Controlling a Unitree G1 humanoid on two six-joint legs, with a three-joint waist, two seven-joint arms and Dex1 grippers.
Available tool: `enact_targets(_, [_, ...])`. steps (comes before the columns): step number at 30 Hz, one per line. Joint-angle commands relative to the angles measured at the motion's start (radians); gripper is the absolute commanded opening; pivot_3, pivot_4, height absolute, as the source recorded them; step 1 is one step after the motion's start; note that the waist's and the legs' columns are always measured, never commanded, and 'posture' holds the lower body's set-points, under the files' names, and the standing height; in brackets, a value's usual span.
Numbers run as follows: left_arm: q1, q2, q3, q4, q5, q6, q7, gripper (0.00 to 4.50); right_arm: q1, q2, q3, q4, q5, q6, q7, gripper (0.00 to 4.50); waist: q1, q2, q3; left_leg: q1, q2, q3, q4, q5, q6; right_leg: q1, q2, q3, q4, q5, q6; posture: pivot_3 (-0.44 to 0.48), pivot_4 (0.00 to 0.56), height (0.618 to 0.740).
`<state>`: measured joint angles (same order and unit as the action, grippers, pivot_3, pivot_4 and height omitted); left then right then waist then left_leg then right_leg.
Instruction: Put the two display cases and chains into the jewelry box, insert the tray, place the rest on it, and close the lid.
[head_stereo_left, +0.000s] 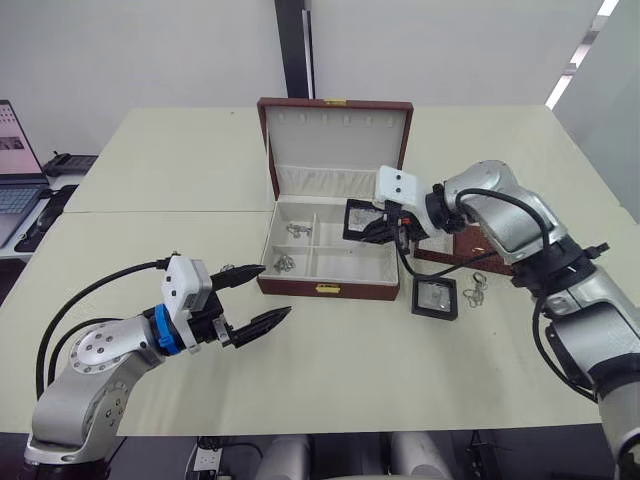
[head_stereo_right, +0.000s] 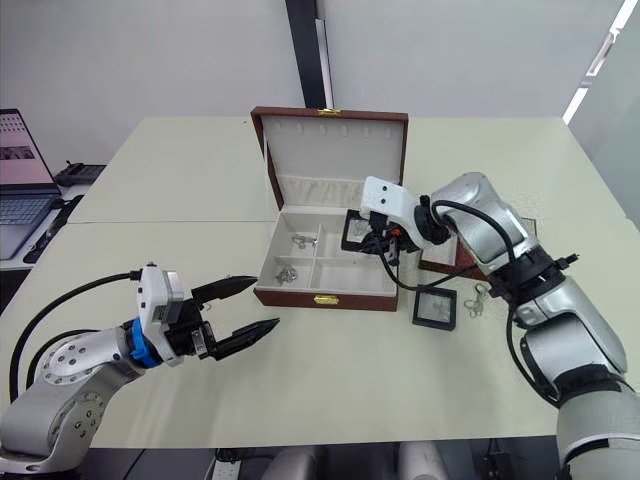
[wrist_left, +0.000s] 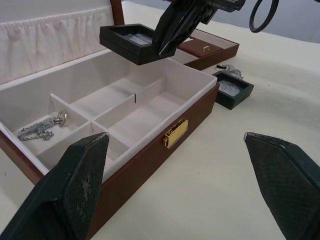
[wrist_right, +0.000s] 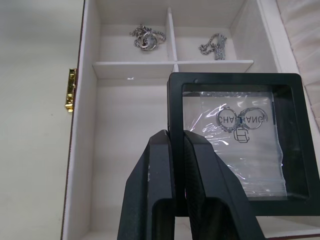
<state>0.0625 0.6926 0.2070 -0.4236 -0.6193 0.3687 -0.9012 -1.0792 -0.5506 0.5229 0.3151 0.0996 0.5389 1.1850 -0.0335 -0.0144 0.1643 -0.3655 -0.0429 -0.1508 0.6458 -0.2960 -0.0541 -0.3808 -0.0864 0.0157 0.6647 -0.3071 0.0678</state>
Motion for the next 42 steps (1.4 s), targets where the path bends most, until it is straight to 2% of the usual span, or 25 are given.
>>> enact_targets(1, [-0.010,0.003,0.022,-0.037,-0.004,0.005,0.025,4.50,-0.046,0.039,-0.011,0.090,-0.047,-0.079,0.008,0.01,0.000,0.000,0.000,0.000,0.000,0.000,0.000,0.000,0.000,0.000,0.000,0.000,0.000,0.000,0.000,0.000,0.150,0.740])
enact_targets(12, [-0.015,0.005,0.009,-0.059,-0.002,0.014,0.045,4.50,-0.124,0.173,-0.016,0.424,-0.170,-0.273,0.023,0.01,-0.009,0.000,0.000,0.000,0.000,0.002,0.000,0.001,-0.002,-0.004,0.000,0.000,0.002,0.002,-0.002,0.000,0.150,0.740])
enact_targets(23, [-0.005,-0.005,-0.006,-0.059,0.012,-0.002,0.041,4.50,-0.169,0.220,-0.046,0.591,-0.226,-0.364,0.053,0.01,-0.015,0.001,0.000,0.000,0.000,0.003,0.000,0.001,-0.002,-0.005,0.000,0.001,0.004,0.002,-0.002,0.000,0.150,0.740])
enact_targets(24, [-0.004,-0.006,-0.007,-0.060,0.013,-0.003,0.040,4.50,-0.174,0.222,-0.053,0.599,-0.229,-0.373,0.052,0.57,-0.015,0.001,0.000,0.000,0.000,0.004,0.000,0.001,-0.002,-0.006,0.000,0.001,0.004,0.002,-0.002,0.000,0.150,0.740])
enact_targets(26, [-0.002,-0.008,-0.009,-0.060,0.015,-0.006,0.039,4.50,-0.186,0.225,-0.070,0.617,-0.230,-0.388,0.052,0.92,-0.016,0.001,0.000,0.000,0.000,0.006,0.000,0.001,-0.002,-0.007,0.000,0.001,0.007,0.002,-0.002,0.000,0.150,0.740])
enact_targets(32, [-0.001,-0.013,-0.012,-0.055,0.021,-0.010,0.033,4.50,-0.230,0.218,-0.118,0.648,-0.229,-0.419,0.065,2.62,-0.022,0.001,0.000,0.000,0.000,0.008,0.000,0.001,-0.002,-0.009,0.000,0.001,0.009,0.002,-0.002,0.000,0.150,0.740])
enact_targets(38, [-0.002,-0.014,-0.010,-0.046,0.019,-0.010,0.028,4.50,-0.212,0.174,-0.186,0.507,-0.186,-0.419,0.109,4.48,-0.022,0.001,0.001,0.000,0.001,0.008,0.000,0.001,-0.002,-0.009,0.000,0.001,0.009,0.002,-0.002,0.000,0.150,0.740])
enact_targets(42, [0.018,-0.016,-0.001,-0.046,0.016,-0.019,0.021,4.50,-0.072,0.115,-0.242,0.179,-0.140,-0.360,0.085,4.49,-0.020,0.001,0.001,0.000,0.002,0.008,0.000,0.001,-0.002,-0.009,0.000,0.001,0.009,0.002,-0.002,0.000,0.150,0.740])
